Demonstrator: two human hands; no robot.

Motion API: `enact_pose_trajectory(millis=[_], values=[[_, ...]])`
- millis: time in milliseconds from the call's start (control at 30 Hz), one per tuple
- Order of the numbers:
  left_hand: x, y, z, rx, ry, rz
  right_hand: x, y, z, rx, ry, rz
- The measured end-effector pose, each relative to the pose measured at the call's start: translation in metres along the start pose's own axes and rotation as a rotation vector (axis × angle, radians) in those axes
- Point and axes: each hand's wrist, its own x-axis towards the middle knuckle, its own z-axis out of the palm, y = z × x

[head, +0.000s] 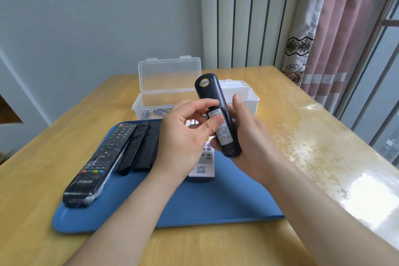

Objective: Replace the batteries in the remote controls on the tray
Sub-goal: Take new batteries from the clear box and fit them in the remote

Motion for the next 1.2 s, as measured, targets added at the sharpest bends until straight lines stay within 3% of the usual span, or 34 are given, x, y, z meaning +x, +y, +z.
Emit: enact_pose_trajectory(millis=[367, 600, 767, 900, 967, 1067, 1200], values=[[-0.003, -0.004, 0.005, 0.161, 0.083, 0.043, 0.000, 0.003, 0.003, 0.028, 0.081, -0.034], [-0.005, -0.012, 0.006, 0.655, 0.038, 0.467, -0.003, 0.000, 0.002, 0.063, 0.036, -0.071], [-0.009, -0.017, 0.008, 0.885, -0.032, 0.548, -0.002, 0.000, 0.001, 0.122, 0.060, -0.030], [-0.010, -0.016, 0.009, 0.832, -0.178, 0.440, 0.005, 0.001, -0.008, 0.082, 0.093, -0.034], [-0.009, -0.011, 0.005, 0.646, -0.270, 0.197, 0.007, -0.002, -0.014, -0.064, 0.126, -0.066], [-0.006, -0.009, 0.001, 0.399, -0.238, -0.115, 0.008, -0.007, -0.017, -0.269, 0.064, -0.123], [-0.005, -0.007, 0.002, 0.420, -0.227, -0.134, 0.011, -0.010, -0.022, -0.489, 0.139, -0.144]])
